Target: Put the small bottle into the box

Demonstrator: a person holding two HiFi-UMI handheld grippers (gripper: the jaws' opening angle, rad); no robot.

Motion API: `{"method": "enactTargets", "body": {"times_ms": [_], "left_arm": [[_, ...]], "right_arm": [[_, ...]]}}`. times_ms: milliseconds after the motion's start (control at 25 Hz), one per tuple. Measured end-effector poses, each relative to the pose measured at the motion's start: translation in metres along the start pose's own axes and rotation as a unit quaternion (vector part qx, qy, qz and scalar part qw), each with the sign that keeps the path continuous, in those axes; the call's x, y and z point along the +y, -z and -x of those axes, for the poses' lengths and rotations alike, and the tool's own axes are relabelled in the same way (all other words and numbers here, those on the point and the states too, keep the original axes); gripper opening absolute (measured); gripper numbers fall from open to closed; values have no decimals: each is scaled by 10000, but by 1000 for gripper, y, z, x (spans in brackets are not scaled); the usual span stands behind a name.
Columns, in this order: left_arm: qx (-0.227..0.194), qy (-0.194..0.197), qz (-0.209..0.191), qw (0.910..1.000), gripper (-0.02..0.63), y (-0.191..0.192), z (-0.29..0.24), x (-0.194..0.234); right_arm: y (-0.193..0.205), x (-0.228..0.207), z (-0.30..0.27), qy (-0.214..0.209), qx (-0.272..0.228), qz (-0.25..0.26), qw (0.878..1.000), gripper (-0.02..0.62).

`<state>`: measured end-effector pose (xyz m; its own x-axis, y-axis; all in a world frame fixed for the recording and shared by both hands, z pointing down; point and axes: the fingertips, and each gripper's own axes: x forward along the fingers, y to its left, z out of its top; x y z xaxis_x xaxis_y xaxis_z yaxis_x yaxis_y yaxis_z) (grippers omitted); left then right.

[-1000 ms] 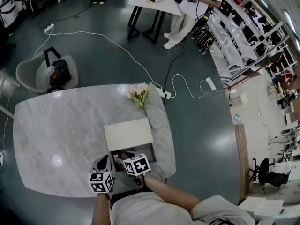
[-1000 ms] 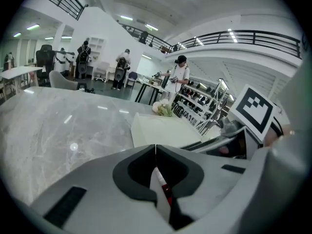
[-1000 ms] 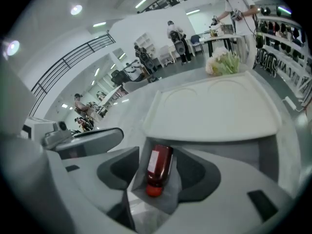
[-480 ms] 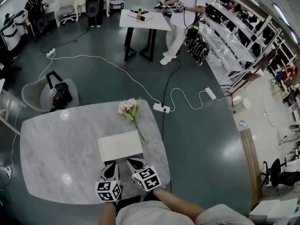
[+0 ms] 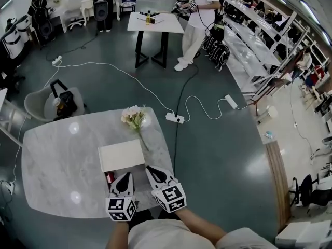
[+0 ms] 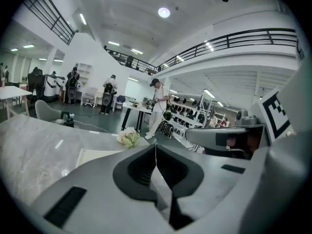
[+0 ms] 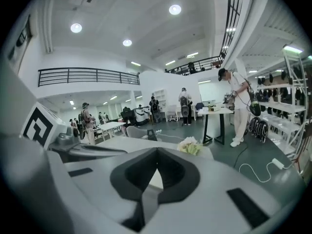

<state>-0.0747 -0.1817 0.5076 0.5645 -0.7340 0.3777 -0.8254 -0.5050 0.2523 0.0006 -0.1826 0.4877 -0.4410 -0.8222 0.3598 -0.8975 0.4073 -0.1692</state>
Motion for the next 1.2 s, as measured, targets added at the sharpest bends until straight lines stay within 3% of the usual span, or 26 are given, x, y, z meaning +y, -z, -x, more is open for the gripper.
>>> {"method": "enactTargets", "body": {"times_ms": [320, 760, 1200], "left_arm": [[-823, -186, -358, 9958, 25, -55, 24, -47], [-1824, -348, -759, 9797, 25, -130, 59, -89], [-2190, -311, -999, 9701, 25, -154, 72, -102]], "right_arm": [[-48, -21, 61, 68, -845, 193, 9962, 25], [-121, -23, 118, 91, -1832, 622, 9811, 25], [-143, -23, 141, 246, -2270, 780, 9704, 25]]}}
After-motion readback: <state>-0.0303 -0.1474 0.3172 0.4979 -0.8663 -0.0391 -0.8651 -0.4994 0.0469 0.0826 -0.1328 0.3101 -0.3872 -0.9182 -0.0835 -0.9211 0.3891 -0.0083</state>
